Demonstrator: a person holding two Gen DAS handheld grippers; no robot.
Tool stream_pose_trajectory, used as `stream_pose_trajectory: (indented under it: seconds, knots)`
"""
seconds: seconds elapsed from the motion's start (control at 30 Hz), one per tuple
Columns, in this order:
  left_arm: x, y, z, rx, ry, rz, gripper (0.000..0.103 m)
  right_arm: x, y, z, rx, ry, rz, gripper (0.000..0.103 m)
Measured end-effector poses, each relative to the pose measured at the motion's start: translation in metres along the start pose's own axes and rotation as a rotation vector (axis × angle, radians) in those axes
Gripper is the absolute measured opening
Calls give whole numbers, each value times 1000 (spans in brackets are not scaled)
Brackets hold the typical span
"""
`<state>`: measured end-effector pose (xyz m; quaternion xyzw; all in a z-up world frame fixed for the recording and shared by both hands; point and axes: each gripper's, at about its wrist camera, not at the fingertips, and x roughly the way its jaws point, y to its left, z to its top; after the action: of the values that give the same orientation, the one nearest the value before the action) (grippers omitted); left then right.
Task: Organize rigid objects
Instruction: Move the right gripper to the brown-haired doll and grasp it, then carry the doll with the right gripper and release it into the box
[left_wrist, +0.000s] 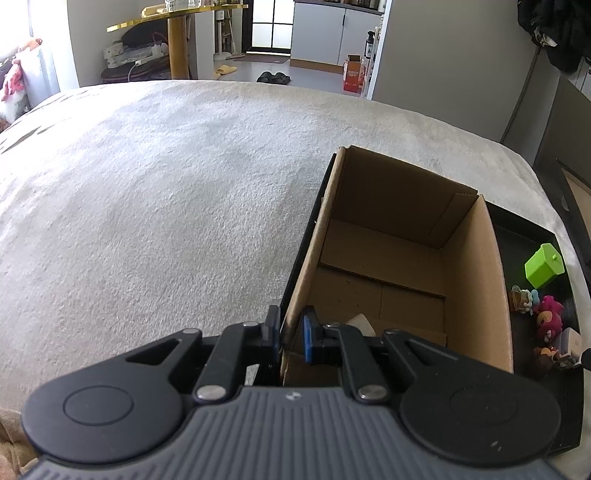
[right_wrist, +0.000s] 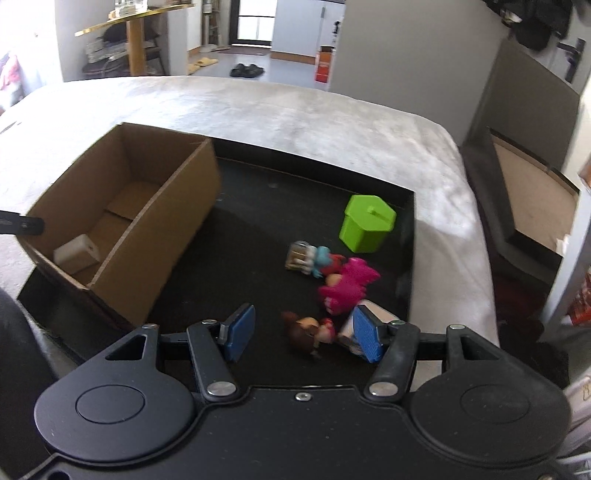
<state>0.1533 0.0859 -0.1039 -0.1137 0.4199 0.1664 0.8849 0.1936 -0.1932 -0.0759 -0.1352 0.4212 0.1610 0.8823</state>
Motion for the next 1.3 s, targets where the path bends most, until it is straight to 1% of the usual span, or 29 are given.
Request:
stream_pose_trajectory:
  seconds: [0.13, 0.27, 0.33, 0.43, 0.53, 0.7, 0.97, 1.07, 1.17, 1.2, 1.3]
  knots:
    - [-2, 0, -1, 3, -5, 1, 11, 5, -10, -6, 26, 7, 1, 57]
    - [-2, 2, -1, -2, -4, -4, 11, 14, -11, -10, 27, 8, 0, 54]
    - [-2, 2, -1, 0, -5, -6, 11, 19, -11, -13, 40, 14, 11, 52]
    - [-2, 2, -1, -3, -4, -8, 11, 28, -9, -16, 48, 28, 30, 51]
    - [-2, 2, -1, -4, -1, -8, 11, 36, -3, -17, 35, 37, 42, 51]
    - [-1, 2, -1, -6, 1, -9, 11, 53, 0, -18, 27, 56, 36, 51]
    - [1, 2, 0, -7, 3, -9, 11, 71, 3, -17, -25, 60, -3, 51]
    - [1, 3, -1, -9, 3, -11, 11, 75, 2, -17, -19, 67, 4, 51]
    - [1, 3, -1, -13, 3, -13, 11, 81, 6, -19, -39, 86, -1, 51]
    - [1, 4, -1, -13, 3, -13, 11, 83, 8, -20, -58, 99, -4, 44]
    - [1, 4, -1, -14, 2, -11, 11, 80, 16, -21, -100, 107, 23, 42]
